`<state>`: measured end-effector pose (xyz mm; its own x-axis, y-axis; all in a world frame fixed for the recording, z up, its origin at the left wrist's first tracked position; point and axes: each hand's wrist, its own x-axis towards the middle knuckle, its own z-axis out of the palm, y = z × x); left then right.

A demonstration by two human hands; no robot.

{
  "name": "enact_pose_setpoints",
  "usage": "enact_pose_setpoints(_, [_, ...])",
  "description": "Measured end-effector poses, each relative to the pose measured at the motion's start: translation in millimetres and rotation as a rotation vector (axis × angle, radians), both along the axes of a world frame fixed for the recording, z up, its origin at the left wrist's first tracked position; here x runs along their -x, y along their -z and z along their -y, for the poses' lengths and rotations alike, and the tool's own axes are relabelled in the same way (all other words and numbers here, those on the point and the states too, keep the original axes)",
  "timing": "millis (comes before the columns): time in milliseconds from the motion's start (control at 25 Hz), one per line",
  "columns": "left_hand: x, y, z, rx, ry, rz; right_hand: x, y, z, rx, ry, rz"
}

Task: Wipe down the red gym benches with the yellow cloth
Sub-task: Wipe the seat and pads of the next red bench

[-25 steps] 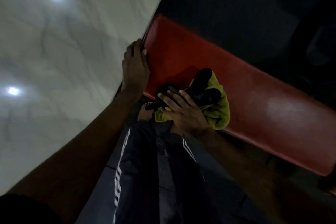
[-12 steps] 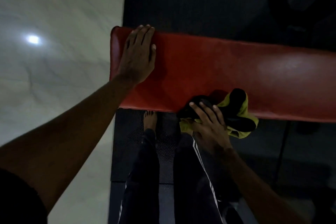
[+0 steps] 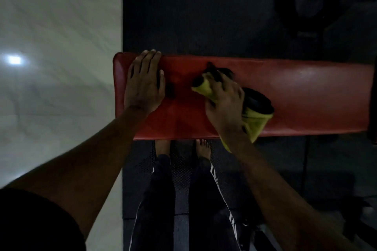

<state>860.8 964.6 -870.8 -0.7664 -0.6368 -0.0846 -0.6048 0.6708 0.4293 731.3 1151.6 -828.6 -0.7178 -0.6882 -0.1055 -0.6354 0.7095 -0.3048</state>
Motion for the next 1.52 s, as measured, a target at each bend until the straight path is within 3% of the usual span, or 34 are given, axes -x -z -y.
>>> enact_pose_setpoints(80, [-1.5, 3.4, 0.7, 0.0, 0.009, 0.0, -5.6, 3.0, 44.2, -0.074, -0.144, 0.029])
enact_pose_setpoints(240, [-0.5, 5.5, 1.8, 0.002, -0.003, -0.002, 36.0, 4.8, 62.6, -0.126, -0.22, 0.003])
enact_pose_setpoints(440, [1.5, 2.2, -1.4, -0.011, -0.021, -0.011, 107.4, -5.4, 37.7, -0.312, 0.176, -0.001])
enact_pose_setpoints(640, [3.5, 1.7, -1.1, -0.007, -0.013, 0.013, 97.8, -4.6, 66.3, -0.348, -0.13, 0.073])
enact_pose_setpoints(720, [8.0, -0.7, -3.1, -0.024, -0.059, 0.017, 118.6, -10.5, 53.5, -0.358, -0.159, 0.13])
enact_pose_setpoints(800, [19.0, -8.3, -7.1, -0.084, -0.091, -0.012, 147.9, -13.5, 24.9, -0.374, -0.033, 0.123])
enact_pose_setpoints(920, [66.0, -17.4, -32.0, -0.168, 0.085, -0.066, 166.9, -16.0, -1.3, -0.393, 0.194, 0.073])
enact_pose_setpoints(1000, [109.7, -14.6, -57.0, -0.163, 0.179, -0.058, 159.9, -16.3, 10.5, -0.387, 0.087, 0.059])
enact_pose_setpoints(1080, [140.2, -10.0, -79.4, -0.104, 0.165, -0.02, 154.8, -15.7, 20.3, -0.372, -0.105, 0.097])
enact_pose_setpoints(1160, [148.5, -2.5, -88.5, -0.021, 0.127, 0.01, 164.5, -18.9, 18.4, -0.373, -0.165, 0.19])
enact_pose_setpoints(1240, [146.9, 0.9, -86.3, 0.005, 0.109, 0.016, 191.9, -21.2, 5.7, -0.416, -0.051, 0.24])
enact_pose_setpoints(1360, [150.4, -1.6, -86.7, -0.001, 0.107, 0.043, 210.3, -25.1, -11.5, -0.469, 0.178, 0.17])
enact_pose_setpoints(1520, [149.6, -0.1, -88.0, 0.005, 0.099, 0.064, 195.9, -16.0, -8.3, -0.421, -0.074, 0.198])
